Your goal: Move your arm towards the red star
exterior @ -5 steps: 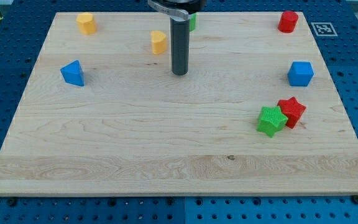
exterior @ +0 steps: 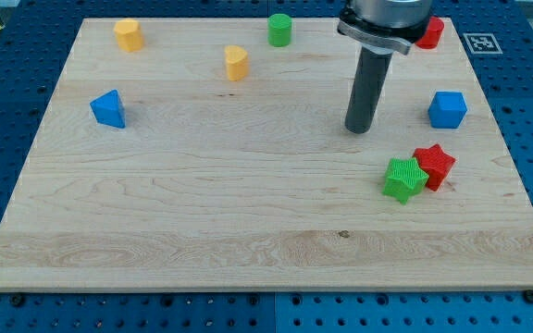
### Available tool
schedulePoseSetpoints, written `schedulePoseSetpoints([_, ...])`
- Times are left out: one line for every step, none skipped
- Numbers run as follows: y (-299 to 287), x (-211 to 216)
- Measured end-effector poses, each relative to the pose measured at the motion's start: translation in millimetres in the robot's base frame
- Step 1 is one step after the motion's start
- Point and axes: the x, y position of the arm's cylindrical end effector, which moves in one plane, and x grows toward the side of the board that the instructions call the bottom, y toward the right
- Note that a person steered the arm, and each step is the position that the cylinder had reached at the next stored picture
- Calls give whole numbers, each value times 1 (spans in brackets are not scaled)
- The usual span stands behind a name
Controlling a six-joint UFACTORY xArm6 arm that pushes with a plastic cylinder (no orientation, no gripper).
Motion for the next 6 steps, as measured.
schedulePoseSetpoints([0, 2])
schedulePoseSetpoints([0, 2])
schedulePoseSetpoints([0, 4])
schedulePoseSetpoints([0, 8])
schedulePoseSetpoints([0, 15])
schedulePoseSetpoints([0, 17])
